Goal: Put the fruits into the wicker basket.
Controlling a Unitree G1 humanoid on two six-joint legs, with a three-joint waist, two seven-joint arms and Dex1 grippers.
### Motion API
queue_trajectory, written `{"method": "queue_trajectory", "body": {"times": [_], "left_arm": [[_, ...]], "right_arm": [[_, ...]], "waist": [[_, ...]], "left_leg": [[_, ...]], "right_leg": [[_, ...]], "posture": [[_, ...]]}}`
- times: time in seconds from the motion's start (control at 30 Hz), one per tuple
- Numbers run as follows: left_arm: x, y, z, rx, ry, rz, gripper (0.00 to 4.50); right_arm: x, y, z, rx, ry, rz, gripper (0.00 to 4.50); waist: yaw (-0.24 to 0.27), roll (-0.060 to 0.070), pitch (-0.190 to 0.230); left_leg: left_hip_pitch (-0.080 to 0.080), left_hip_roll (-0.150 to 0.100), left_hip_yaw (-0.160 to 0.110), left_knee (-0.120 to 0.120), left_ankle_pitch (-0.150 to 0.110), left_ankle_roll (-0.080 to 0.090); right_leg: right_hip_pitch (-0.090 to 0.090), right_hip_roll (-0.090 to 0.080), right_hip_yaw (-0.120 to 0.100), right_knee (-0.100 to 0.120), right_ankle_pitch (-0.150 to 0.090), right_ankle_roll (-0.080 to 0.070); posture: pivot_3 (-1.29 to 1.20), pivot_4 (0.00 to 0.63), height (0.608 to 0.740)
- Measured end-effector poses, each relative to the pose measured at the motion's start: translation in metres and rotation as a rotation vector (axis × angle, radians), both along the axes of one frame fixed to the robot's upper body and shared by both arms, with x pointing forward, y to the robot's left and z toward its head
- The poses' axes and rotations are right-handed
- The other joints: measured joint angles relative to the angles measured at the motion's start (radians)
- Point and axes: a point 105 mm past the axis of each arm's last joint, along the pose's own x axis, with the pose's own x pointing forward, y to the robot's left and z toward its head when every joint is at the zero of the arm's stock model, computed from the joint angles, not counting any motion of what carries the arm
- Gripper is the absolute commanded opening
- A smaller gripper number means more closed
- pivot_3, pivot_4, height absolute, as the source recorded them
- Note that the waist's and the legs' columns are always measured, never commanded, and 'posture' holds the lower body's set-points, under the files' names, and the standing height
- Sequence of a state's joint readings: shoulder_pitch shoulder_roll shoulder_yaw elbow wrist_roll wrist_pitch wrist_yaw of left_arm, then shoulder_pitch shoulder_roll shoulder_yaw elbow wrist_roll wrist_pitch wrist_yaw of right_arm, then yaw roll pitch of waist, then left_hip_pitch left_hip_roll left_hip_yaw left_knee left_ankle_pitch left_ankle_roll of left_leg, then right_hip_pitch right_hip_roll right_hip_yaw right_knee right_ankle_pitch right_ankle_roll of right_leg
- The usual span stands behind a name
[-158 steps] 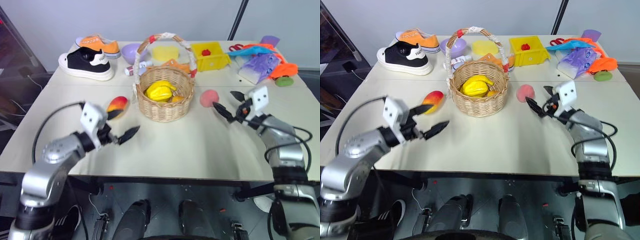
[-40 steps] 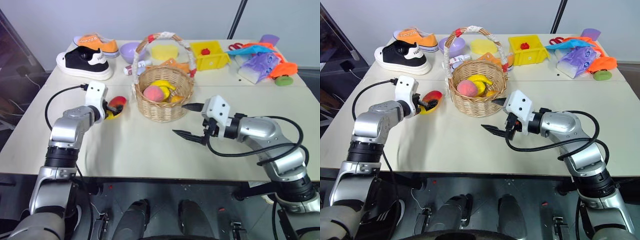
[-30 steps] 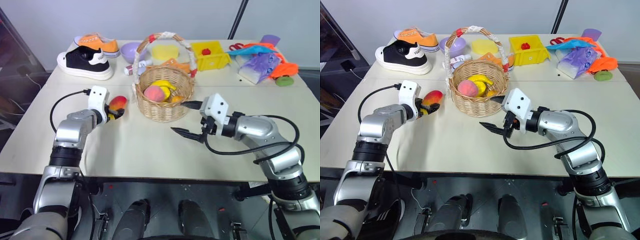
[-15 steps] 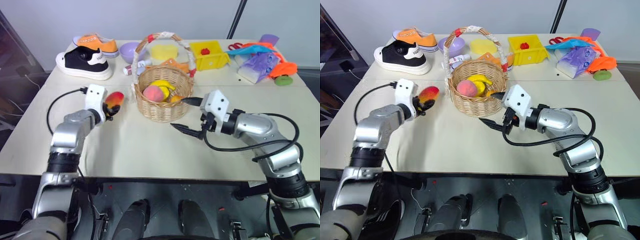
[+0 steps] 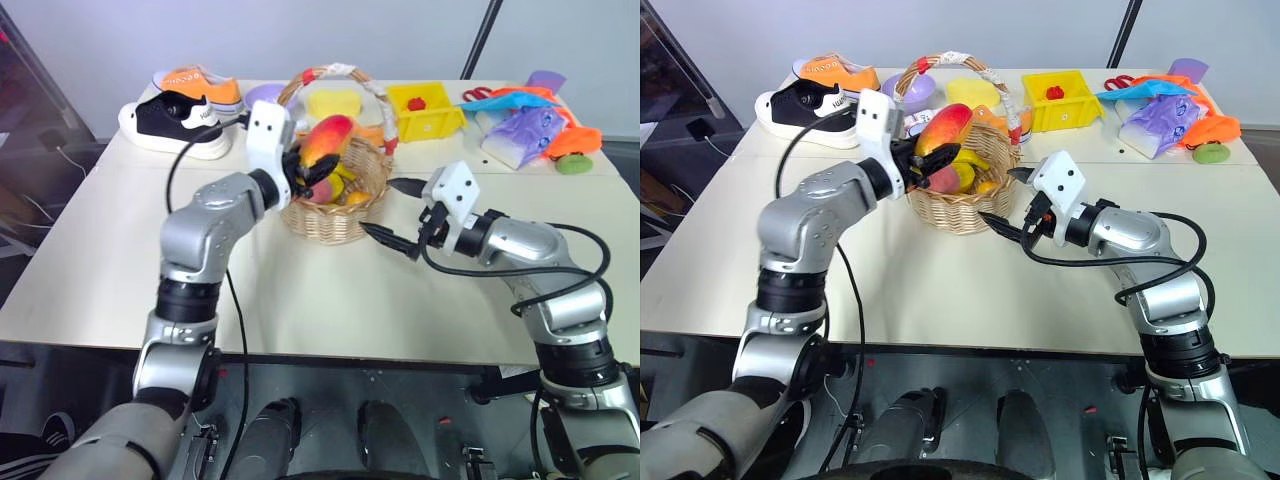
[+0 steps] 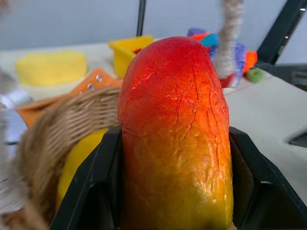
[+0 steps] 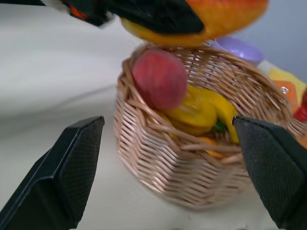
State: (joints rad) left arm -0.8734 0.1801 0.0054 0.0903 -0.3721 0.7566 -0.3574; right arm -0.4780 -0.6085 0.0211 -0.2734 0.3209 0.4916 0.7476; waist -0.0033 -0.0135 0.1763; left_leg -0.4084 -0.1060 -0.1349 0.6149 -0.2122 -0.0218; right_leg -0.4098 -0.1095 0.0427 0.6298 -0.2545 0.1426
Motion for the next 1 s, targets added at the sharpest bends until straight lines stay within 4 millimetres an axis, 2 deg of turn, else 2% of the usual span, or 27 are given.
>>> {"method": "queue_trajectory", "body": {"times": [0.07, 0.1, 0.13, 0.2, 0.4, 0.53, 0.63, 0.67, 0.7, 0.8, 0.9, 1.0], "left_arm": [[0.006, 0.0, 0.001, -0.012, -0.003, 0.022, 2.12], [0.008, 0.0, 0.002, -0.026, -0.003, 0.027, 3.12], [0.01, -0.001, 0.002, -0.033, -0.007, 0.036, 3.4], [0.012, 0.001, 0.003, -0.034, -0.016, 0.048, 4.41], [0.006, 0.0, 0.008, -0.049, -0.045, 0.019, 4.46], [-0.004, 0.012, 0.009, -0.058, -0.083, 0.016, 4.46], [-0.022, 0.03, 0.006, -0.024, -0.136, -0.003, 4.46], [-0.035, 0.042, 0.0, -0.011, -0.148, -0.014, 4.46], [-0.037, 0.044, -0.001, -0.008, -0.147, -0.018, 4.46], [-0.062, 0.078, -0.014, 0.032, -0.146, 0.002, 4.46], [-0.078, 0.105, -0.015, 0.09, -0.175, 0.041, 4.46], [-0.102, 0.128, -0.04, 0.174, -0.195, 0.055, 4.46]], "right_arm": [[0.0, 0.0, 0.0, 0.003, -0.003, -0.006, 4.5], [0.0, 0.0, 0.0, 0.004, -0.004, -0.01, 4.5], [0.0, 0.0, 0.0, 0.005, -0.004, -0.011, 4.5], [-0.001, 0.0, 0.0, 0.006, -0.007, -0.016, 4.5], [0.0, -0.001, 0.0, 0.036, -0.006, -0.036, 4.5], [0.014, -0.008, 0.007, 0.124, -0.013, -0.124, 4.5], [0.03, -0.019, 0.014, 0.206, -0.03, -0.236, 4.5], [0.036, -0.021, 0.016, 0.241, -0.037, -0.276, 4.5], [0.036, -0.023, 0.017, 0.248, -0.04, -0.285, 4.5], [0.046, -0.021, 0.017, 0.323, -0.045, -0.351, 4.5], [0.053, -0.02, 0.01, 0.344, -0.03, -0.38, 4.5], [0.064, -0.017, 0.014, 0.364, -0.036, -0.383, 4.5]], "waist": [[-0.004, 0.0, 0.0], [-0.004, 0.0, 0.0], [-0.005, 0.0, 0.0], [-0.007, 0.0, 0.0], [-0.008, 0.0, 0.0], [-0.012, 0.0, 0.0], [-0.014, 0.0, 0.0], [-0.016, 0.0, 0.0], [-0.015, 0.0, 0.0], [-0.017, 0.001, 0.0], [-0.011, 0.001, 0.0], [-0.015, 0.002, -0.001]], "left_leg": [[0.0, -0.001, 0.0, 0.0, 0.0, 0.0], [0.0, -0.001, 0.0, 0.0, 0.0, 0.0], [0.0, -0.001, 0.0, 0.0, 0.0, 0.0], [0.0, -0.001, 0.0, 0.0, 0.0, 0.0], [0.0, -0.001, 0.0, 0.0, 0.0, 0.0], [0.0, 0.0, 0.0, 0.0, 0.0, 0.0], [0.0, 0.0, 0.0, -0.001, 0.0, 0.0], [0.0, 0.001, 0.0, -0.001, 0.0, 0.0], [0.0, 0.001, 0.0, -0.001, 0.0, 0.0], [0.0, 0.002, 0.001, -0.002, 0.0, -0.001], [0.0, 0.002, 0.0, -0.001, 0.001, -0.001], [0.001, 0.001, 0.003, -0.002, 0.0, -0.001]], "right_leg": [[0.0, -0.001, 0.0, 0.0, 0.0, 0.0], [0.0, -0.001, 0.0, 0.0, 0.0, 0.0], [0.0, -0.001, 0.0, 0.0, 0.0, 0.0], [0.0, -0.001, 0.0, 0.0, 0.0, 0.0], [0.0, -0.001, 0.0, 0.0, 0.0, 0.0], [0.0, 0.0, 0.001, 0.001, 0.0, 0.0], [-0.001, 0.0, 0.002, 0.001, 0.0, 0.0], [-0.002, 0.001, 0.002, 0.001, 0.0, 0.0], [-0.002, 0.001, 0.002, 0.001, 0.0, 0.0], [-0.003, 0.002, 0.003, 0.001, 0.0, -0.001], [-0.001, 0.002, 0.003, 0.001, 0.0, -0.001], [-0.001, 0.001, 0.005, 0.0, 0.001, -0.002]], "posture": [[0.0, 0.15, 0.74], [0.0, 0.15, 0.74], [0.0, 0.15, 0.74], [0.0, 0.15, 0.74], [0.0, 0.15, 0.74], [0.0, 0.15, 0.74], [0.0, 0.15, 0.74], [0.0, 0.15, 0.74], [0.0, 0.15, 0.74], [0.0, 0.15, 0.74], [0.0, 0.15, 0.74], [0.0, 0.15, 0.74]]}}
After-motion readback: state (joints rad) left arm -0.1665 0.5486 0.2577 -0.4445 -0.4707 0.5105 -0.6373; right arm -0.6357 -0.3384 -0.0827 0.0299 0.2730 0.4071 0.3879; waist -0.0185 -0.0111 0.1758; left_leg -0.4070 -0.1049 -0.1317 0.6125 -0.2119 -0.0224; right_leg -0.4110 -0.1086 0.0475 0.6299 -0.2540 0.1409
